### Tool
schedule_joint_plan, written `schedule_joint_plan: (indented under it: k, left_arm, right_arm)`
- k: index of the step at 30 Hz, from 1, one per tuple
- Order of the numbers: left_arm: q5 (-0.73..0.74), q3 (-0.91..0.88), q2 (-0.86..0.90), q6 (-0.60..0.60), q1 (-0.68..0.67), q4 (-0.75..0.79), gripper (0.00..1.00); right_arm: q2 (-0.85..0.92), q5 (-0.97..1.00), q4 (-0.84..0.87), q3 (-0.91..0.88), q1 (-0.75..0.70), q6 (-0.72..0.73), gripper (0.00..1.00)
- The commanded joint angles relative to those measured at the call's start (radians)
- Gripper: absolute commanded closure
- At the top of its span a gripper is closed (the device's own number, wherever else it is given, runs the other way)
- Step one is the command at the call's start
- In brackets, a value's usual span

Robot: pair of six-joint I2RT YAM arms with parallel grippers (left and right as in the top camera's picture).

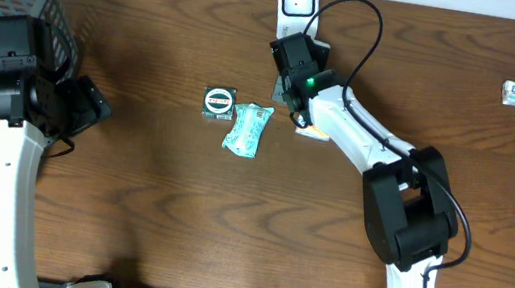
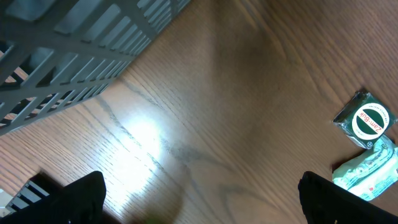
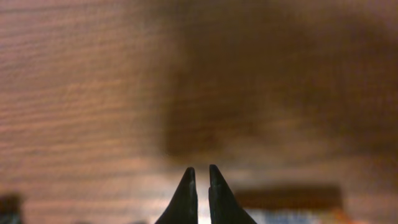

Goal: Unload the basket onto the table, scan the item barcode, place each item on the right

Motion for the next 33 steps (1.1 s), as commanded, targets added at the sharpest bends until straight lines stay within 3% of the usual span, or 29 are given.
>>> schedule_joint_plan:
  k: [1,6,12,23,33]
  left_arm:
    - [-0.016,-0.002,-0.004,-0.006,0.003,-0.004,0.03]
    - [-0.017,-0.002,-0.004,-0.006,0.003,-0.004,0.02]
    - [-0.016,-0.002,-0.004,-0.006,0.003,-0.004,0.03]
    - [-0.016,-0.002,-0.004,-0.006,0.003,-0.004,0.02]
    - [-0.016,-0.002,-0.004,-0.006,0.003,-0.004,0.02]
  right_arm:
    - [0.033,0.077,0.018,-0.005,-0.019,-0.106,0.97]
    - [0.046,0.044,0.002,-0.005,-0.029,-0.138,0.96]
    - [0.046,-0.186,-0.077,-0.005,-0.030,-0.273,0.97]
    - [0.043,-0.189,-0.451,-0.004,-0.028,-0.275,0.99]
    - [-0.005,-0.208,-0.603,-0.004,-0.028,-0.270,0.99]
